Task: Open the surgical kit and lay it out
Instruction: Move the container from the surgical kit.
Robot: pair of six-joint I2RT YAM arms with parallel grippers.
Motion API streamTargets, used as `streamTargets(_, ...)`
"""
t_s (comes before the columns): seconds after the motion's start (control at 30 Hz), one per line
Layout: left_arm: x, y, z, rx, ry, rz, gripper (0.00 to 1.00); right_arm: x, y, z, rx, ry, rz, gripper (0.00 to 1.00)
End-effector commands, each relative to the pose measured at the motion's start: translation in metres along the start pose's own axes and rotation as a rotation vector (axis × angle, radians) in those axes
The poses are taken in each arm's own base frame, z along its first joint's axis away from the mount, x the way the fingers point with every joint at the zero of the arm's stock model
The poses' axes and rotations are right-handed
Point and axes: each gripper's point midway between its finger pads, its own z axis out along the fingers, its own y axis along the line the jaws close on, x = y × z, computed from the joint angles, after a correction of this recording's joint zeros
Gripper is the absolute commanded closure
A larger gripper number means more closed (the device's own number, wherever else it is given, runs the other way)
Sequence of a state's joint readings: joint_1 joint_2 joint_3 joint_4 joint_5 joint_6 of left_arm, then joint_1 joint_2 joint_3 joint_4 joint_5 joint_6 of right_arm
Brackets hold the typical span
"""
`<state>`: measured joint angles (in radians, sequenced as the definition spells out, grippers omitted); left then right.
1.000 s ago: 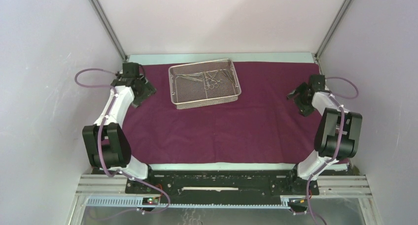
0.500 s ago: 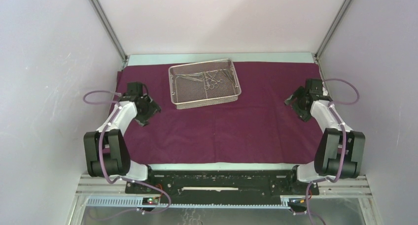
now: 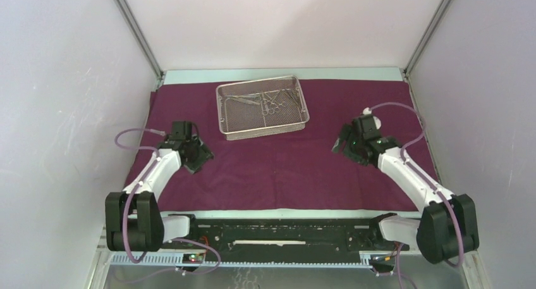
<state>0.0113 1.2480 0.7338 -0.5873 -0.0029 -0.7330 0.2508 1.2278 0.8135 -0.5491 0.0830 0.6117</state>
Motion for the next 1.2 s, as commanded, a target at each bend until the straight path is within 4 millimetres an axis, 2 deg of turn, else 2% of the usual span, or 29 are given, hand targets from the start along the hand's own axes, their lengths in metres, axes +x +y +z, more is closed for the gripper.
streamTargets(0.0, 0.019, -0.006, 0.000, 0.019, -0.004, 0.026, 0.39, 0.026, 0.001, -0.010, 0.025, -0.010, -0.019, 0.13)
streamTargets(0.13, 0.039, -0.001, 0.007, -0.026, 0.012, 0.055, 0.42, 0.052, -0.008, 0.003, 0.060, 0.048, -0.033, 0.16)
streamTargets(0.37, 0.070, 0.037, 0.016, -0.163, 0.046, -0.018, 0.44, 0.091, -0.024, 0.014, 0.136, 0.129, -0.060, 0.19)
streamTargets(0.57, 0.089, 0.065, 0.013, -0.230, 0.067, -0.061, 0.44, 0.124, -0.044, 0.009, 0.151, 0.192, -0.037, 0.19)
streamTargets(0.83, 0.097, 0.082, 0.002, -0.254, 0.051, -0.100, 0.44, 0.140, -0.059, -0.011, 0.142, 0.208, -0.004, 0.18)
streamTargets(0.93, 0.092, 0.077, -0.006, -0.234, 0.041, -0.088, 0.44, 0.128, -0.055, -0.022, 0.126, 0.169, -0.030, 0.18)
streamTargets(0.97, 0.085, 0.072, -0.011, -0.220, 0.024, -0.074, 0.44, 0.118, -0.045, -0.027, 0.094, 0.144, -0.047, 0.18)
streamTargets(1.07, 0.044, 0.038, -0.038, -0.150, -0.074, -0.015, 0.43, 0.078, -0.004, -0.047, -0.010, 0.066, -0.097, 0.18)
streamTargets(1.17, -0.003, 0.001, -0.069, -0.109, -0.171, 0.059, 0.43, 0.031, 0.039, -0.057, -0.059, 0.001, -0.162, 0.16)
